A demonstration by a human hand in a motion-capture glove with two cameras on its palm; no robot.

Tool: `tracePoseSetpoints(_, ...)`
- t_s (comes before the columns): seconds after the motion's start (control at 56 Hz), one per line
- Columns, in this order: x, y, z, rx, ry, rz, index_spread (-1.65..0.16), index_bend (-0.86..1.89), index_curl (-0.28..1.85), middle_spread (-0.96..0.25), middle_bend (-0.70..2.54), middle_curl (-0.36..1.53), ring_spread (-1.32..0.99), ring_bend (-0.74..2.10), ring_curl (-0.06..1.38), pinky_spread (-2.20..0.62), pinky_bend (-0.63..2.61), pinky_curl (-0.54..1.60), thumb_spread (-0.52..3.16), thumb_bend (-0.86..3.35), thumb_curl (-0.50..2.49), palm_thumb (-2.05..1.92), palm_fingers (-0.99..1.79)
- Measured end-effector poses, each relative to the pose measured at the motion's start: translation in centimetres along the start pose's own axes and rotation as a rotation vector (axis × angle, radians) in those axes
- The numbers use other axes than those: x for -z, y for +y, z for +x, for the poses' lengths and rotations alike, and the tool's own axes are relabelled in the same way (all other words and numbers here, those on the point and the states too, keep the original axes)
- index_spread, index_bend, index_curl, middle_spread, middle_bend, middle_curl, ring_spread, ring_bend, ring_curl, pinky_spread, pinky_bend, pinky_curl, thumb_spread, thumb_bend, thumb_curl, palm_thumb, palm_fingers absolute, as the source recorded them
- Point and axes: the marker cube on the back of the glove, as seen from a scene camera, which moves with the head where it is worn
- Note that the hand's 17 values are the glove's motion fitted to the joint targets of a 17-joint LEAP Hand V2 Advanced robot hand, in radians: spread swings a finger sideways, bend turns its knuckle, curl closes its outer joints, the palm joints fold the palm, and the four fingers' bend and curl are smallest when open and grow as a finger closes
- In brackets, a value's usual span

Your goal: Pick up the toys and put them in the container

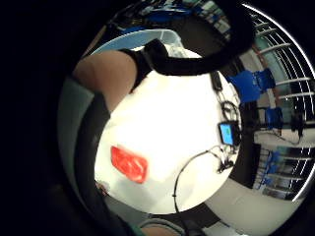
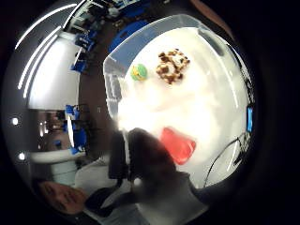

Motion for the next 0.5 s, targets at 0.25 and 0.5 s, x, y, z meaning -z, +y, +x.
tracePoseSetpoints(0.25,-2.9,8.5,0.2,-0.146,-0.107,-0.015,-0.40,0.16,0.42,-0.19,0.19,0.43,-0.14,0.44,0.41,0.04,1.11,0.33,1.20,-0.08,0.27,-0.11,-0.03)
tracePoseSetpoints(0.5,-12.4,9.5,-3.8,-0.155,-0.117,-0.120,-0.40,0.16,0.39,-0.18,0.19,0.41,-0.14,0.43,0.40,0.05,1.09,0.32,1.20,-0.06,0.22,-0.08,-0.02)
